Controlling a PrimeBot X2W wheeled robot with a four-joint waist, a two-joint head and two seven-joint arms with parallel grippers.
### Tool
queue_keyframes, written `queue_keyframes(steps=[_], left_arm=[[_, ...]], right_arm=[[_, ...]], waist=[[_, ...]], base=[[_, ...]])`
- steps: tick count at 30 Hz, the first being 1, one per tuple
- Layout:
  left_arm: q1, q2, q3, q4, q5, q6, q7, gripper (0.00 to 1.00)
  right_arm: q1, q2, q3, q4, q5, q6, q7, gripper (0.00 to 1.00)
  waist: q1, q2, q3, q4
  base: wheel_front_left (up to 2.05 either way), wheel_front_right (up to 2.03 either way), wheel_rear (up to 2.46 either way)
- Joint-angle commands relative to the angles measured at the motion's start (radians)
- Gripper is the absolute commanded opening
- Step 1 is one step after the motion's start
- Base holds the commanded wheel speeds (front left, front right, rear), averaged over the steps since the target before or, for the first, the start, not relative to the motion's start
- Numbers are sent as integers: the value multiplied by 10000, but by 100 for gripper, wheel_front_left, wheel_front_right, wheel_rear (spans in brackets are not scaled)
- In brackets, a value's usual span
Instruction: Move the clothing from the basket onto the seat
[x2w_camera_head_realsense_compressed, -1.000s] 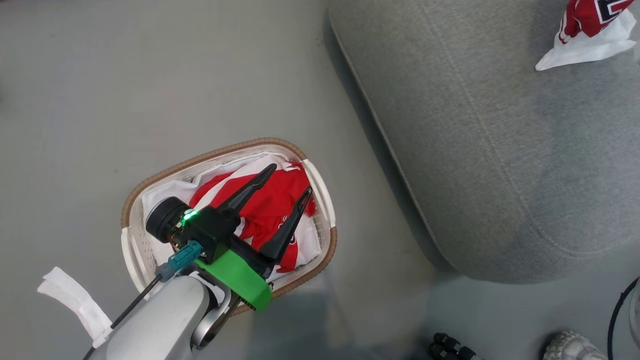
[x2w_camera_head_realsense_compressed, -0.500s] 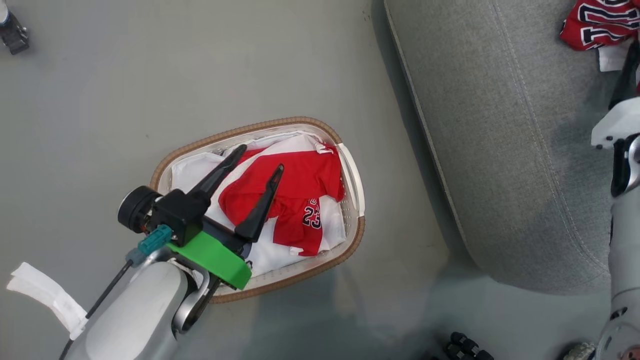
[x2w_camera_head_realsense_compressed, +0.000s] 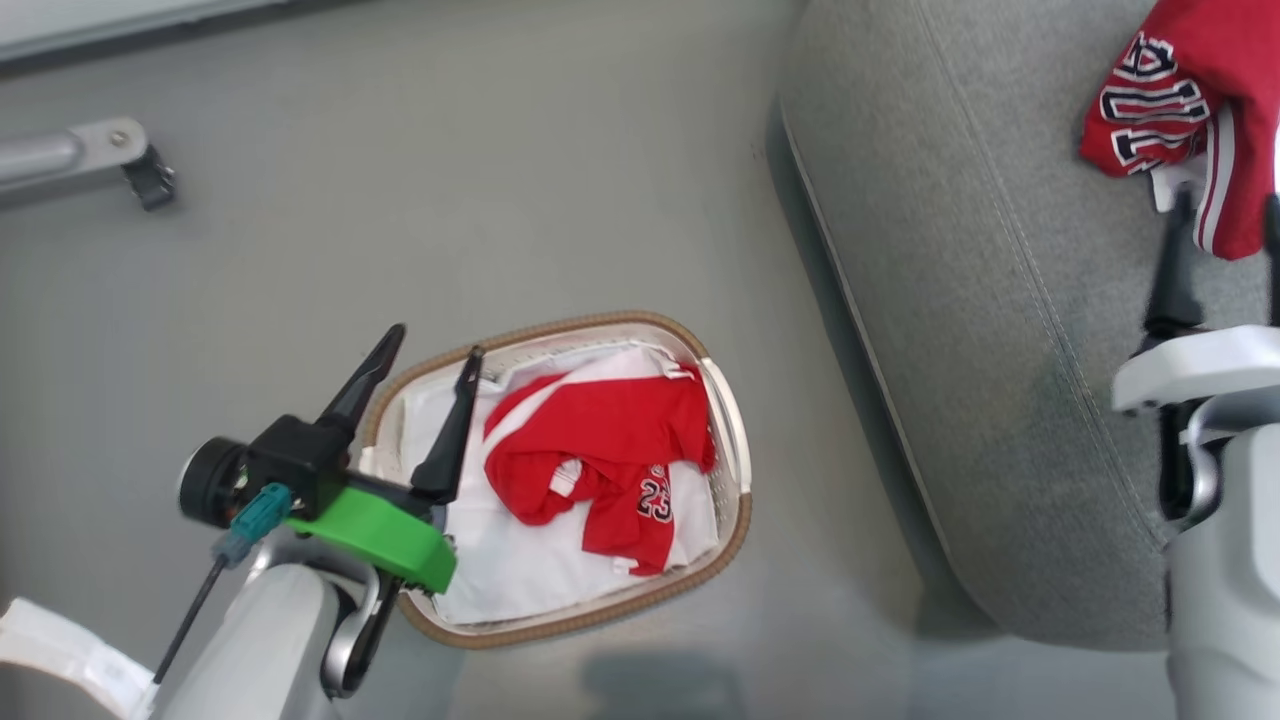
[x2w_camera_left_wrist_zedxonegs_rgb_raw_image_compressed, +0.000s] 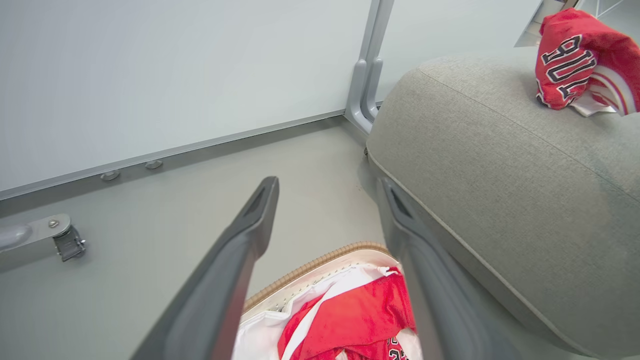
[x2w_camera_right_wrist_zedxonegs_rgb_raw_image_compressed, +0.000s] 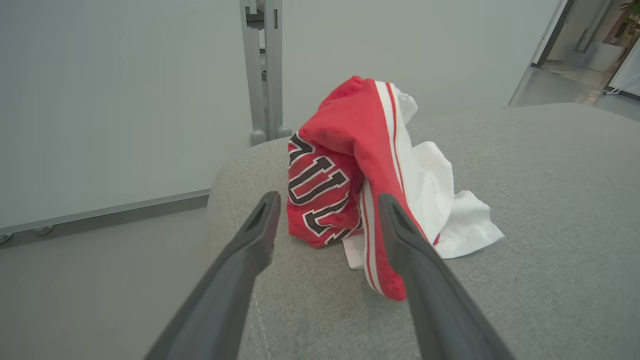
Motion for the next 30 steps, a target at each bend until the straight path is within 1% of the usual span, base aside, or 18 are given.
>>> queue_keyframes(steps=[1, 3, 6, 14, 23, 30], left_arm=[[224, -60, 279, 79, 175, 61, 4, 100], [404, -154, 754, 231, 329, 139, 4, 100], [709, -368, 1475, 435, 471, 166, 4, 100], [1637, -819, 3085, 581, 1258, 176, 5, 100], [3249, -1548, 4473, 151, 2008, 101, 5, 100], [4152, -1983, 4967, -140, 2326, 18, 4, 100]], right_arm=[[269, 25, 236, -190, 125, -12, -42, 100], [400, 66, 683, -393, 271, -12, -42, 100], [657, 125, 1187, -369, 435, -12, -42, 100], [1358, 247, 1881, -90, 774, -12, -43, 100], [2836, 294, 2318, -191, 1090, -13, -44, 100], [3994, 297, 2963, -354, 1281, -13, -44, 100]], waist=[[0, 0, -834, 613], [0, 0, -1052, 800], [0, 0, -1470, 1077], [0, 0, -2407, 1579], [0, 0, -3449, 1517], [0, 0, -3930, 1516]], base=[[0, 0, 0], [0, 0, 0], [0, 0, 0], [0, 0, 0], [0, 0, 0], [0, 0, 0]])
